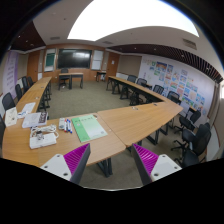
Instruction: Unplug charger
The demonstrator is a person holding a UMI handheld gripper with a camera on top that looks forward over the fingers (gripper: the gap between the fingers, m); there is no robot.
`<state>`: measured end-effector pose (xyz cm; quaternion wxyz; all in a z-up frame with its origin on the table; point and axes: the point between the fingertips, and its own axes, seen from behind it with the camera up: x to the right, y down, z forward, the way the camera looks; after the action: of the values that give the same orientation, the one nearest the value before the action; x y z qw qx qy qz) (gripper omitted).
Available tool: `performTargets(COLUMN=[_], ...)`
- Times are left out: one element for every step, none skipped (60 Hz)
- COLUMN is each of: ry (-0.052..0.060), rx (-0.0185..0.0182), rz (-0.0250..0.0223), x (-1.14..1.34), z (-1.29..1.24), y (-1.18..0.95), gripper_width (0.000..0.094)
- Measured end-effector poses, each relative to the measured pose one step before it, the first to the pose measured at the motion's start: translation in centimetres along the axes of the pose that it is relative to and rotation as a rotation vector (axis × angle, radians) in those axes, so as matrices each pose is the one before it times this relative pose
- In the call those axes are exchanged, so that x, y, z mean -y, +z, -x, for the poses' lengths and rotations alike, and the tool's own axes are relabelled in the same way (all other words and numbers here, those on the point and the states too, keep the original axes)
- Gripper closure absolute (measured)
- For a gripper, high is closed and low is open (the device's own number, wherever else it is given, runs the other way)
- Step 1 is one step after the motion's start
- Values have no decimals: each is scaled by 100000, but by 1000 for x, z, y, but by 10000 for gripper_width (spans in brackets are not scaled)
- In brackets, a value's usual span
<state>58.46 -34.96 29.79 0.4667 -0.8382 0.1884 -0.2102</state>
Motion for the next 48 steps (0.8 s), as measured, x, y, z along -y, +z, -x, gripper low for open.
performTargets(ry=[-182,-82,-60,-84,-119,-157,-149,-175,-199,-168,-307,-344,-294,-331,-315,-297,-229,-193,-238,-289,-231,-262,-346,-206,-325,-267,-296,-229,-307,-402,-461,-579,-721,-761,-812,-822,-628,-669,-439,-355,-175,98,191,28,-236,-439,-466,-482], rx=[23,192,215,284,360,335,265,212,144,68,96,113,206,230,256,218,212,254,332,630,643,909,940,1219,1314,1323,1147,1304,1395,1424,1360,1310,1342,1316,1400,1379,1379,1234,1228,1132,1253,1407,1530,1532,1448,1232,1014,850], rz=[306,342,349,414,404,435,419,459,457,530,405,533,510,525,558,553,497,514,602,734,484,460,564,542,635,637,608,622,440,241,212,196,79,-98,-278,-409,-441,-579,-404,-631,-812,-995,-1047,-859,-607,-348,-205,-358], x=[-71,-181,-210,-268,-342,-393,-442,-419,-453,-302,-818,-485,-531,-529,-554,-548,-530,-535,-536,-388,-483,-474,-467,-455,-440,-412,-315,-322,-252,-216,-180,-139,-57,-19,76,140,250,201,311,342,432,505,531,501,456,420,428,506], z=[134,83,117,169,207,239,213,251,216,298,520,282,309,273,361,398,422,435,553,292,765,784,581,1268,1035,1042,1105,1106,1154,1161,1207,1140,1211,1222,1266,1216,1224,1214,882,1075,1095,1098,1093,997,921,833,727,608], y=[-256,9,5,-10,20,15,49,40,100,482,201,153,121,75,104,110,141,112,118,-168,183,173,-147,574,256,275,356,303,354,404,455,454,543,505,548,551,496,649,624,641,699,721,765,756,830,871,853,635], gripper_width=[77,77,80,79,79,79,78,80,82,81,83,83,83,82,82,82,81,79,79,74,74,70,72,74,77,77,76,74,75,72,70,72,74,75,76,76,76,76,76,75,75,75,75,77,77,78,76,75])
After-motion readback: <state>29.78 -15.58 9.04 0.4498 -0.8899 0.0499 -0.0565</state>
